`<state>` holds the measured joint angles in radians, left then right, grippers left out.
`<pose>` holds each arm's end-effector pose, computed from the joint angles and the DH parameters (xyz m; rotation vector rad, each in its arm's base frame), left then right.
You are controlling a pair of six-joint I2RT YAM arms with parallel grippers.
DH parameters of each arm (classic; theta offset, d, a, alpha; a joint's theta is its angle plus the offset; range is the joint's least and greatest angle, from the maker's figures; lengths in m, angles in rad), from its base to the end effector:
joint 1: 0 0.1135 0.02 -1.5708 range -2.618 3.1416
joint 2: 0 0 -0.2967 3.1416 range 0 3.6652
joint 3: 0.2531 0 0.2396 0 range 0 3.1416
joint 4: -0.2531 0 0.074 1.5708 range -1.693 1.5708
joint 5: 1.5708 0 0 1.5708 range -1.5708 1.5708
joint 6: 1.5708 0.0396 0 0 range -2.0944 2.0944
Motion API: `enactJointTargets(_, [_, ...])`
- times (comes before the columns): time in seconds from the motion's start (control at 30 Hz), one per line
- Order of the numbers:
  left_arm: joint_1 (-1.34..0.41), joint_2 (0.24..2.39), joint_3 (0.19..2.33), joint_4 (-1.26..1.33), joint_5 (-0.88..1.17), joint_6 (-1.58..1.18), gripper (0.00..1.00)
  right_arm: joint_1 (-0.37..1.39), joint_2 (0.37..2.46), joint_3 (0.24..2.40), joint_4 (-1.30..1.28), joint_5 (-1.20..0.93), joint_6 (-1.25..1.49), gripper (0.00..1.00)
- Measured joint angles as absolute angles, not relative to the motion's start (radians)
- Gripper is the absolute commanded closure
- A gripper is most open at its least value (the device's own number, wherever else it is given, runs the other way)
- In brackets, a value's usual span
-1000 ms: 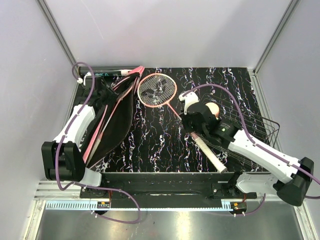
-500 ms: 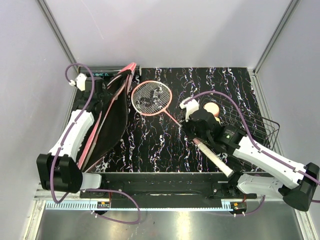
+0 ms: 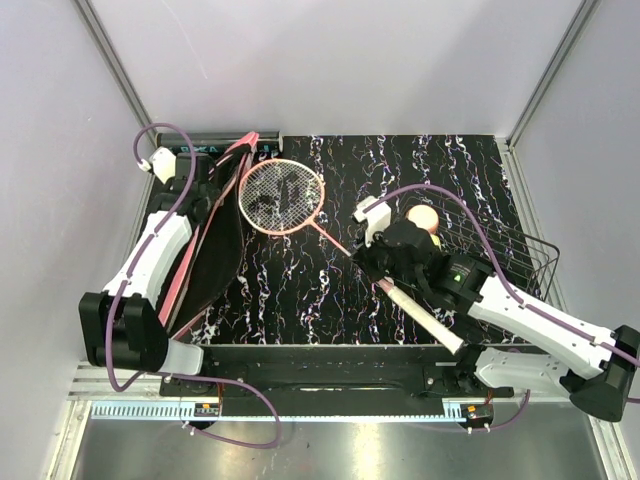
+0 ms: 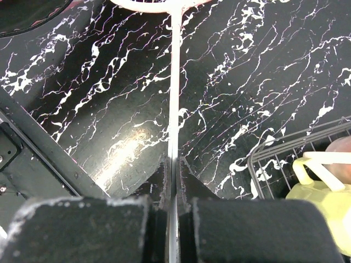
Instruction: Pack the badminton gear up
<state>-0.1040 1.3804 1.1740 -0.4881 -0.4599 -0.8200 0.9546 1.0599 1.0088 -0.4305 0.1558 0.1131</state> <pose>0.2876 -0.0123 0.3460 -0.9826 1.9477 0.0015 0.1263 0.1677 0.3680 -0.7604 1.9405 0.5017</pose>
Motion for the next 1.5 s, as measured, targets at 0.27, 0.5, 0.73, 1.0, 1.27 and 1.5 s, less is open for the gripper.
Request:
enactJointTargets(0.27, [-0.103, 1.406, 1.177, -0.501, -0.46, -0.804, 1.0, 0.988, 1.151, 1.047, -0.414, 0.171, 0.109, 1.0])
enactJointTargets(0.5, [-0.101, 1.406, 1.191, -0.52, -0.501, -0.782, 1.0, 0.994, 1.11, 1.047, -0.422, 0.2, 0.094, 1.0])
enactJointTargets(0.73, [-0.091, 1.406, 1.195, -0.523, -0.518, -0.777, 1.0, 0.994, 1.032, 1.047, -0.445, 0.2, 0.09, 1.0])
enactJointTargets(1.0, [-0.089, 1.41, 1.196, -0.526, -0.532, -0.764, 1.0, 0.995, 1.032, 1.049, -0.462, 0.204, 0.085, 1.0])
enactJointTargets(1.27, [-0.08, 1.411, 1.197, -0.527, -0.538, -0.759, 1.0, 0.995, 1.005, 1.053, -0.469, 0.226, 0.075, 1.0])
enactJointTargets(1.5, [-0.077, 1.412, 1.197, -0.529, -0.539, -0.756, 1.0, 0.995, 1.007, 1.053, -0.46, 0.217, 0.076, 1.0])
